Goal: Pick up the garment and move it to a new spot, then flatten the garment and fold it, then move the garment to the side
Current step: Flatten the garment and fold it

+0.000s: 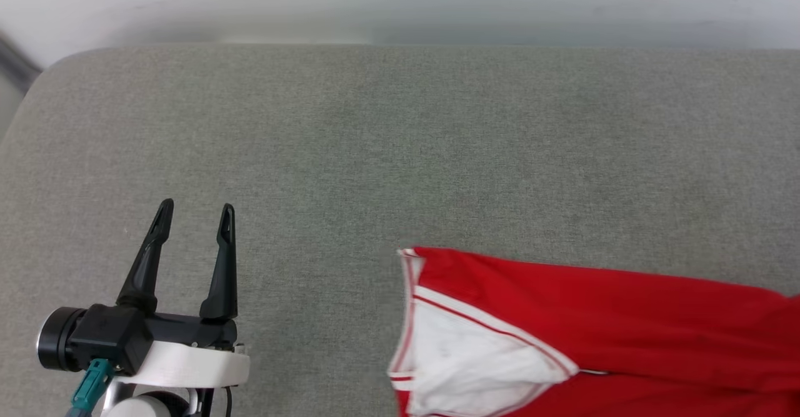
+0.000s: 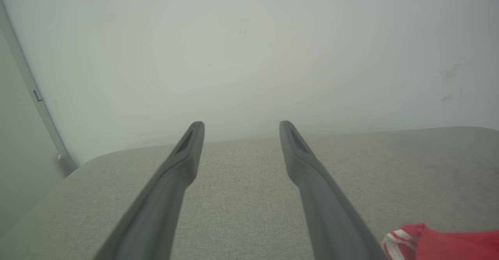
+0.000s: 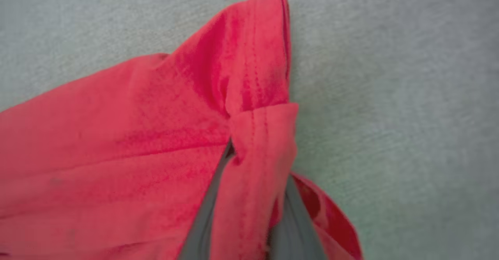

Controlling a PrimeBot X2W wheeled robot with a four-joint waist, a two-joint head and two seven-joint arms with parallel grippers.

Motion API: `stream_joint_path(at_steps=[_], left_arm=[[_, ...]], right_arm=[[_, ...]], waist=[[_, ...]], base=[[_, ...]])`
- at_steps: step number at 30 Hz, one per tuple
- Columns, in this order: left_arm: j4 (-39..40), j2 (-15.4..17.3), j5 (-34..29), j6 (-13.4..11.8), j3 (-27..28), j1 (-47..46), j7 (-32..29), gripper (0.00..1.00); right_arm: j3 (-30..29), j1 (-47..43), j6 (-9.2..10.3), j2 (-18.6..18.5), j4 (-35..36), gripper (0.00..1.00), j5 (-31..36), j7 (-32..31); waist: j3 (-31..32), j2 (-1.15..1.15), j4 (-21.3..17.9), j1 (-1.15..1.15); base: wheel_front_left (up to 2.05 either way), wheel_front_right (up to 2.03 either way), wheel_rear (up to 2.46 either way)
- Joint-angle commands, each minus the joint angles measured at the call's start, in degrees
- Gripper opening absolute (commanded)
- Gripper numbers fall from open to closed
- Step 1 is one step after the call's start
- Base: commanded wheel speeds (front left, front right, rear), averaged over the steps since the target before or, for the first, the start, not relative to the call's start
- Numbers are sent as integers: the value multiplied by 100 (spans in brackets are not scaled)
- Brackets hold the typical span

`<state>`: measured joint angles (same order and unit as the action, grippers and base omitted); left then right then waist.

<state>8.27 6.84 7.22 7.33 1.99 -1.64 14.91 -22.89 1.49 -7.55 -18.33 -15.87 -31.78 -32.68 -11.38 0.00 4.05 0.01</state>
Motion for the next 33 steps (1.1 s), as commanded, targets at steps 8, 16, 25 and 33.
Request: stream_joint_path(at_steps=[8, 16, 25, 33], left_arm=[[-86, 18, -34, 10, -19, 35, 40, 100], [-116, -15, 11, 15, -2, 225, 40, 100], [-148, -63, 59, 16, -90, 253, 40, 100], [-158, -97, 91, 16, -72, 330, 39, 100]], right_arm=[[-78, 263, 9, 10, -103, 0, 300, 157], [441, -243, 9, 219, 953, 0, 173, -268], [1129, -750, 8, 888, 2385, 0, -59, -1212], [1667, -565, 8, 1519, 2917, 0, -371, -1722]], waist=[[171, 0, -77, -1], [466, 0, -166, -1], [608, 0, -116, -1], [662, 0, 41, -1]], base=[[0, 0, 0], [0, 0, 0], [0, 0, 0], [0, 0, 0]])
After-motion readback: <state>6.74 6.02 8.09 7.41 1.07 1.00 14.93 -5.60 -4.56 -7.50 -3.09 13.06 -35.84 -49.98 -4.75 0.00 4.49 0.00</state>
